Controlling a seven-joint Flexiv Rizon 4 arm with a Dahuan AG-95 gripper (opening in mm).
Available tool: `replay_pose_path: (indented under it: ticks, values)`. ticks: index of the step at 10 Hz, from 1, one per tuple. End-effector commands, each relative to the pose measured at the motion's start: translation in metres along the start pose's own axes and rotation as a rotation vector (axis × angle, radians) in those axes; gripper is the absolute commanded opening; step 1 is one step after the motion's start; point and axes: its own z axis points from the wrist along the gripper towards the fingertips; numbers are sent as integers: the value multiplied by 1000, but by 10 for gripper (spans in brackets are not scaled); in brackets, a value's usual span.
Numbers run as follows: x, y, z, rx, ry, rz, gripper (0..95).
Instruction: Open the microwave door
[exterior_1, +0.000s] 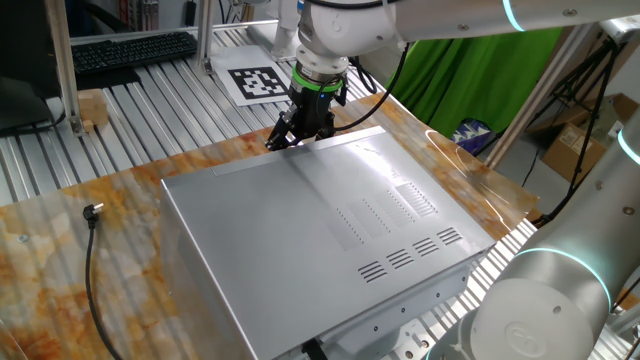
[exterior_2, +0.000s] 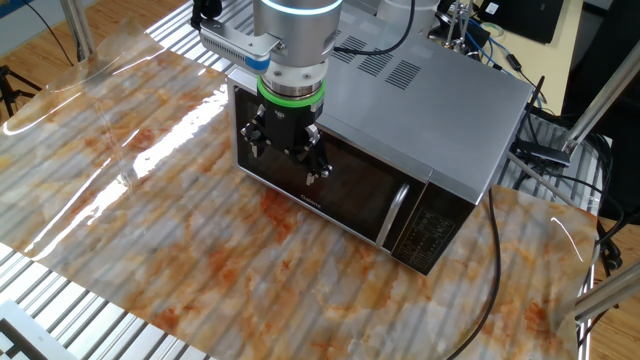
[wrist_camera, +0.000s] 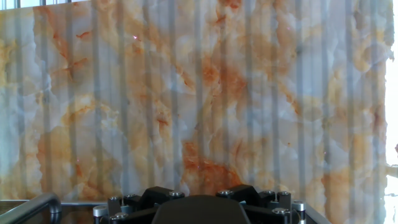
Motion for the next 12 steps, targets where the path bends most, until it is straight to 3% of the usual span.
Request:
replay_pose_path:
  ticks: [1,12]
  values:
    - [0,0,0,1,-37,121,0]
    - [1,0,1,-3,-36,120,0]
